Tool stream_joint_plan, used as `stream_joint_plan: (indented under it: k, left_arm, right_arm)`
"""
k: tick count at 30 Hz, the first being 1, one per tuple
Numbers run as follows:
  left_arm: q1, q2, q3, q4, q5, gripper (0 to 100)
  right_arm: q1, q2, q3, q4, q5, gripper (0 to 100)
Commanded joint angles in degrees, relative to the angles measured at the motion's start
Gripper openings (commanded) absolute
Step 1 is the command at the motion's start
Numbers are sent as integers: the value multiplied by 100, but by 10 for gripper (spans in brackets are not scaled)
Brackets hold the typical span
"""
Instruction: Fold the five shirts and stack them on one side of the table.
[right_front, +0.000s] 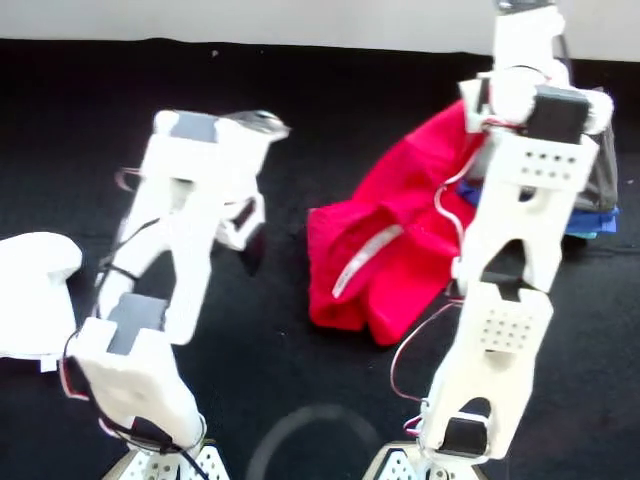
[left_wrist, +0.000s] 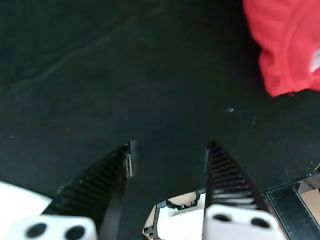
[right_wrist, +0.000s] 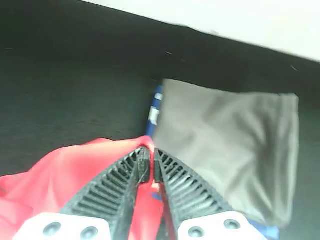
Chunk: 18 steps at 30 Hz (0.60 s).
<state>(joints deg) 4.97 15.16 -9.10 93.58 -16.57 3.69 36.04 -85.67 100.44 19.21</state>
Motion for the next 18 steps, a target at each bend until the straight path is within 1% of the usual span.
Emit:
stream_joint_plan:
  k: [1,6,18]
  left_arm:
    - [602,-31,374,-598,202,224]
    - [1288,-84,866,-1029,536,224]
    - [2457,-40,673,-1055,888,224]
  right_arm:
    - [330,-426,-4,57,62,5]
    - [558,-418,-4,57,62,5]
    - [514,-418,-4,57,62,5]
